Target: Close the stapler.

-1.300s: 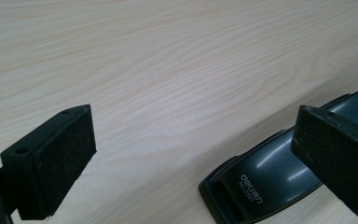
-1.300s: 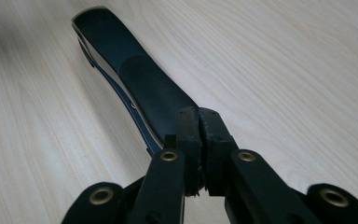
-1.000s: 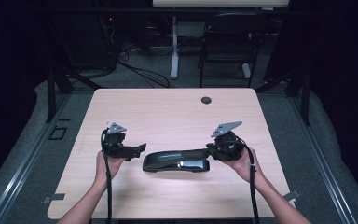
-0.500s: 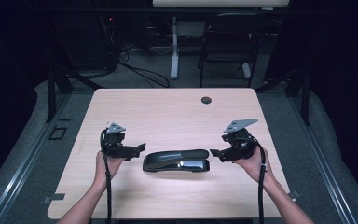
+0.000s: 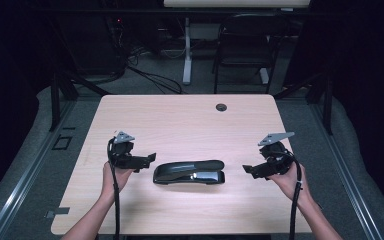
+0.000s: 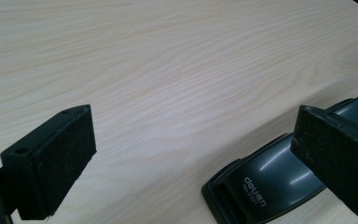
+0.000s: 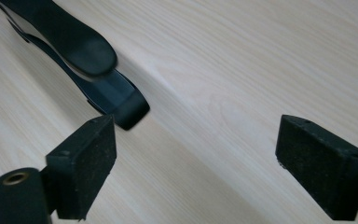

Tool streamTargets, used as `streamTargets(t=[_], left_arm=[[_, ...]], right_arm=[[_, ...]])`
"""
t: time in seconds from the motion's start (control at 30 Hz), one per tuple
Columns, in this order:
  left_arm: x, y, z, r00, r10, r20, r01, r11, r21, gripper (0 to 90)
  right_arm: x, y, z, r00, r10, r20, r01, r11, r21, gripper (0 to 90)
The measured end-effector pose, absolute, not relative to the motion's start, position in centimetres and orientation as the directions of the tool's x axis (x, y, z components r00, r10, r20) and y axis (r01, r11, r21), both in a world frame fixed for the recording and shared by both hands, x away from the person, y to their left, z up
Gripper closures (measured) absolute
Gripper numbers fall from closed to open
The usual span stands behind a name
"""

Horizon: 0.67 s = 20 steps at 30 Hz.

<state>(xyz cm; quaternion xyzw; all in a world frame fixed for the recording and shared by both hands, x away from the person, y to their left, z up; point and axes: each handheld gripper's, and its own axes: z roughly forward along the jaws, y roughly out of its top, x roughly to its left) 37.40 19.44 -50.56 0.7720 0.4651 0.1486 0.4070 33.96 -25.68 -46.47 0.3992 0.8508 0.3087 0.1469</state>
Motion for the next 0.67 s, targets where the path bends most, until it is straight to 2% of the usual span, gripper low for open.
streamTargets(t=[0.1, 0.33, 0.4, 0.5, 0.67], left_arm=[[37.4, 19.5, -50.6, 0.525, 0.837, -0.155, 0.601, -0.236, 0.763, 0.2], [37.5, 19.4, -50.7, 0.523, 0.838, -0.157, 0.606, -0.236, 0.759, 0.2], [37.5, 19.4, -50.8, 0.521, 0.839, -0.157, 0.604, -0.232, 0.762, 0.3], [37.6, 19.3, -50.8, 0.523, 0.838, -0.157, 0.602, -0.233, 0.764, 0.2], [37.9, 19.1, -51.3, 0.524, 0.836, -0.160, 0.614, -0.242, 0.751, 0.2]], right_arm=[[33.9, -26.4, -47.2, -0.620, 0.784, -0.007, 0.615, 0.491, 0.617, 6.5], [33.8, -27.9, -48.7, -0.577, 0.817, -0.013, 0.669, 0.482, 0.566, 3.3], [34.0, -28.0, -49.4, -0.562, 0.826, -0.033, 0.689, 0.491, 0.533, 1.3], [34.8, -28.0, -50.9, -0.552, 0.832, -0.048, 0.742, 0.517, 0.426, 0.0], [35.4, -28.1, -53.3, -0.554, 0.831, -0.042, 0.764, 0.528, 0.369, 0.0]])
